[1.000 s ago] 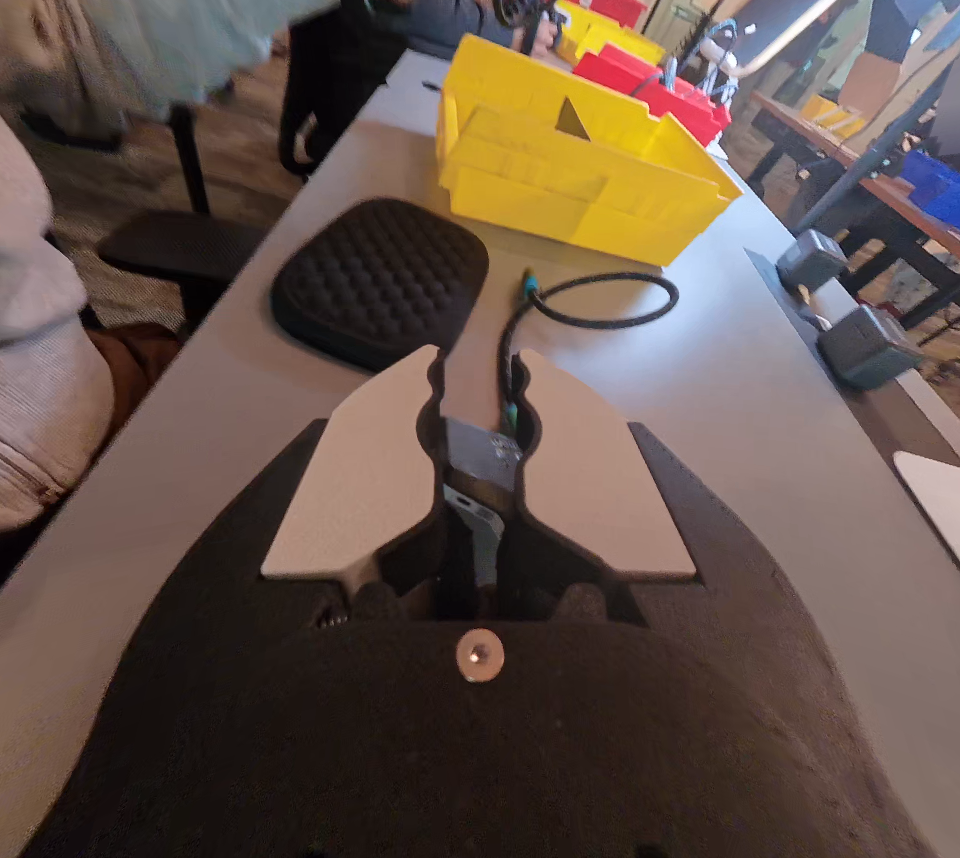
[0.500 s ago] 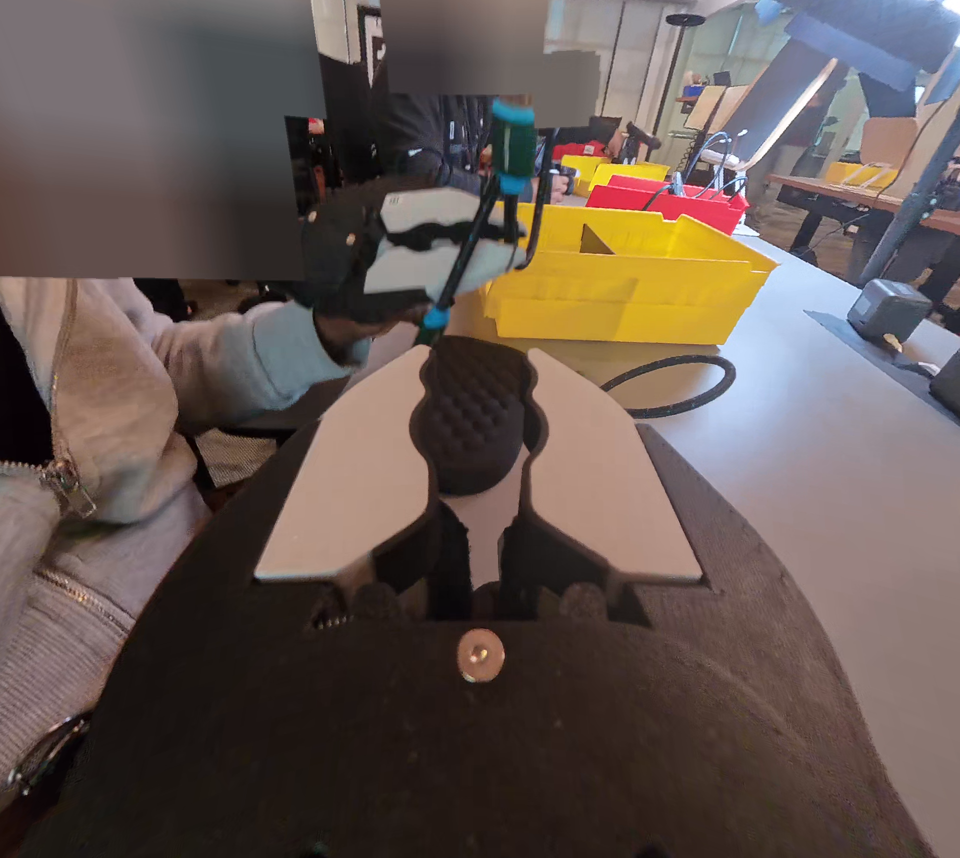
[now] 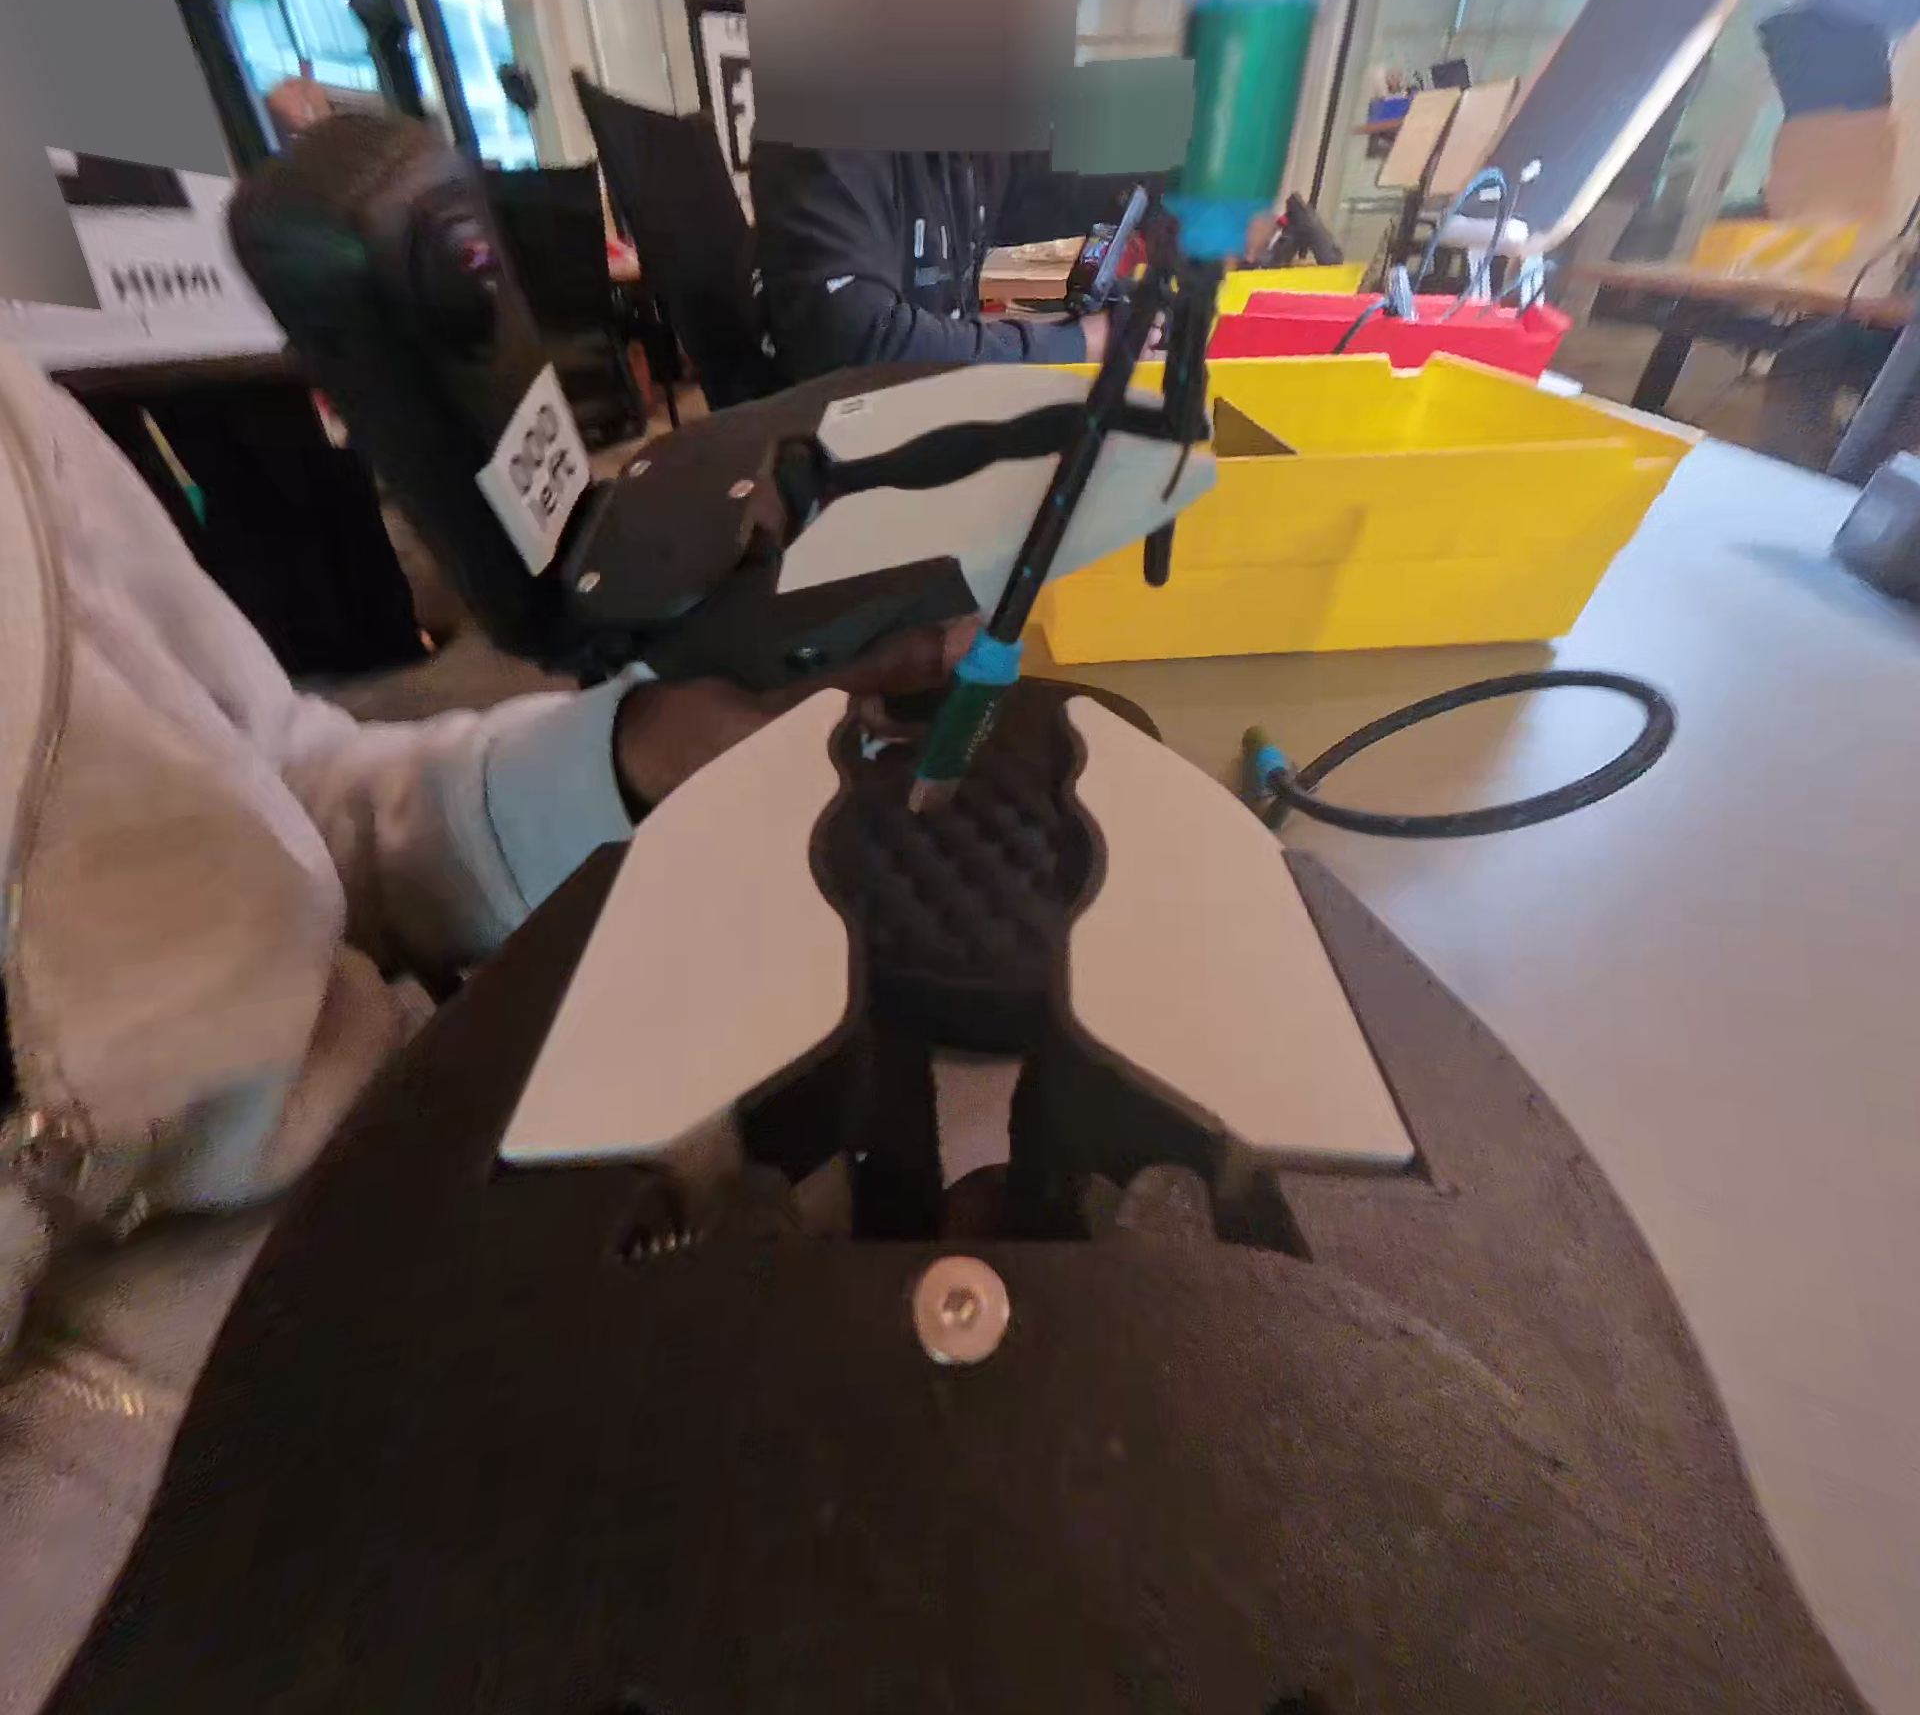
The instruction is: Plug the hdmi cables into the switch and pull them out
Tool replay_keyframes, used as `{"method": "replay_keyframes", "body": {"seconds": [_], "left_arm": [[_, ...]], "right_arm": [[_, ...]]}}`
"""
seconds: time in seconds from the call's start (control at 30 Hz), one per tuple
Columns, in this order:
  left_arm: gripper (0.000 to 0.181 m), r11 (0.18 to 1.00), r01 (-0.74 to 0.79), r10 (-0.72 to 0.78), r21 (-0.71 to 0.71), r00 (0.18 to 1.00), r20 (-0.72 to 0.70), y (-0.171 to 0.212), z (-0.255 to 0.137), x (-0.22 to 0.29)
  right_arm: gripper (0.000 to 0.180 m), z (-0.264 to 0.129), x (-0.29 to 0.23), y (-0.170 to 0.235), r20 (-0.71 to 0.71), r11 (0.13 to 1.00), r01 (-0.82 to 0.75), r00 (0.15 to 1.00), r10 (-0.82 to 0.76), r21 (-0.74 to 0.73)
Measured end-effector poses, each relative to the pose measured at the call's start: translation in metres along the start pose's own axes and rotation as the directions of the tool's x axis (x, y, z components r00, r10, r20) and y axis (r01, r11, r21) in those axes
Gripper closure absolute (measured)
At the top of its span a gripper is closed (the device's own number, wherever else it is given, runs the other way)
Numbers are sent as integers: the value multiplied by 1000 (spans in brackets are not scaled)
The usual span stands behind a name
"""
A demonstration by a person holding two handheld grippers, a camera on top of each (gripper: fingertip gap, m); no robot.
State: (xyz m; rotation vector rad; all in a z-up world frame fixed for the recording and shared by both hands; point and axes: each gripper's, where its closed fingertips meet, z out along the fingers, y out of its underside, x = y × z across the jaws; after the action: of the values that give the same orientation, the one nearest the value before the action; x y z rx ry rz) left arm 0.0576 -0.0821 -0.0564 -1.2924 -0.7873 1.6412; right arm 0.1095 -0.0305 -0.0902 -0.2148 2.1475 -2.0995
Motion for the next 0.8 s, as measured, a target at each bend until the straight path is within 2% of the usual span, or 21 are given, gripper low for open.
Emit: {"method": "replay_keyframes", "body": {"seconds": [0.07, 0.13, 0.2, 0.23, 0.4, 0.47, 0.57, 0.67, 0.8], "left_arm": [[175, 999, 32, -33, 28, 999, 30, -7, 4, -1], [175, 996, 64, -66, 57, 997, 30, -15, 6, 1], [175, 992, 85, -89, 98, 995, 37, -22, 6, 2], [175, 989, 93, -99, 115, 994, 48, -24, 6, 0], [175, 961, 221, -223, 163, 975, -12, -31, 2, -3], [174, 945, 299, -294, 131, 954, -58, -26, 2, -4], [159, 899, 437, -426, 31, 888, -170, -15, -1, -1], [157, 812, 581, -549, 54, 792, -269, -26, -15, -11], [155, 751, 657, -587, 67, 710, -390, -39, -32, -20]], "right_arm": [[138, 11, 3, 4, -18, 995, -101, 995, 101, 7], [136, 19, 4, 8, -34, 993, -119, 992, 119, -2], [148, 20, 5, 5, -62, 998, -59, 996, 60, 14], [162, 20, 6, 2, -81, 1000, -16, 997, 18, 23], [164, 9, 22, -11, -202, 985, 173, 964, -172, -15], [167, 2, 30, -18, -253, 954, 290, 920, -301, -77], [168, -6, 44, -37, -319, 879, 443, 819, -477, -176], [168, -7, 57, -60, -344, 806, 536, 729, -592, -251], [168, -8, 67, -85, -364, 684, 656, 582, -727, -317]]}}
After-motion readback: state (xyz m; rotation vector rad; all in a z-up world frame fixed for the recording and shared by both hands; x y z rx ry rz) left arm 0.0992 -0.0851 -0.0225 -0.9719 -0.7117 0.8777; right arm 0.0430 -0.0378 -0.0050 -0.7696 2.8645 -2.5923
